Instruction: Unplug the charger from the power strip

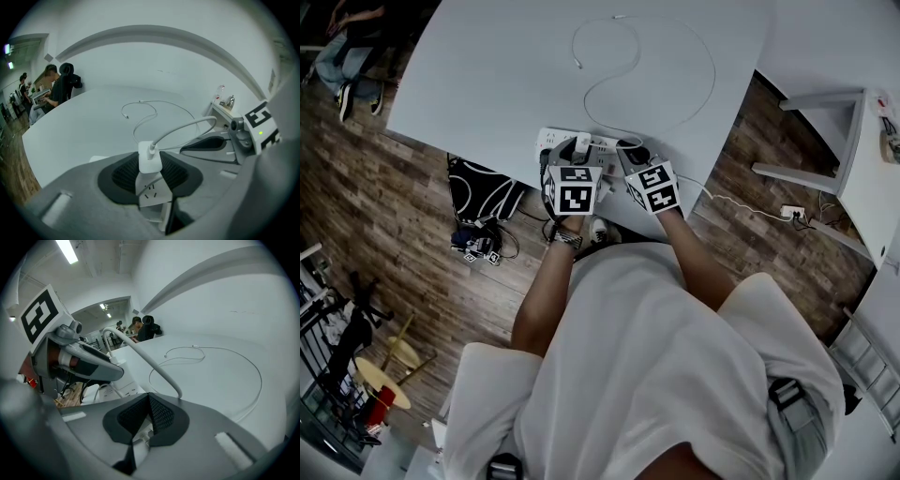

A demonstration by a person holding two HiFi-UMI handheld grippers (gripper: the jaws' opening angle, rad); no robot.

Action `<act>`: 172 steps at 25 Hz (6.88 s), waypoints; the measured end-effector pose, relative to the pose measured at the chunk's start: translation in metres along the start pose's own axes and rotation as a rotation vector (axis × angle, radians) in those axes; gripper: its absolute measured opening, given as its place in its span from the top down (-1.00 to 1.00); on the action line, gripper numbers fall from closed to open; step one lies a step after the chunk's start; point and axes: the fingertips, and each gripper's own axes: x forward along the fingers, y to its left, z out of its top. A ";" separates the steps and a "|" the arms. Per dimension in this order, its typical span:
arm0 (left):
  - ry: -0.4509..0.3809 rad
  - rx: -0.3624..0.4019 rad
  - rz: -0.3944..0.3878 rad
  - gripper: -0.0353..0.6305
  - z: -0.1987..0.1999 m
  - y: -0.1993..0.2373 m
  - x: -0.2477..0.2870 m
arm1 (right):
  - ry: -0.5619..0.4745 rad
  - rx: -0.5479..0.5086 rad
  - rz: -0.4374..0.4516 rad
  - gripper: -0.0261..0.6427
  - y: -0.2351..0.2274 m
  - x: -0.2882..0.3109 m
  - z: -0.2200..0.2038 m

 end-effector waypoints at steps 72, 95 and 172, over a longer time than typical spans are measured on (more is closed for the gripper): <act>0.076 -0.017 -0.024 0.47 -0.001 0.002 0.010 | -0.001 -0.007 -0.027 0.92 0.001 0.000 0.000; 0.068 -0.081 -0.040 0.47 -0.003 0.003 0.007 | -0.011 -0.009 -0.026 0.92 0.000 -0.001 0.000; 0.028 -0.127 -0.094 0.46 -0.004 0.002 0.002 | -0.021 0.022 -0.016 0.92 0.001 -0.001 -0.002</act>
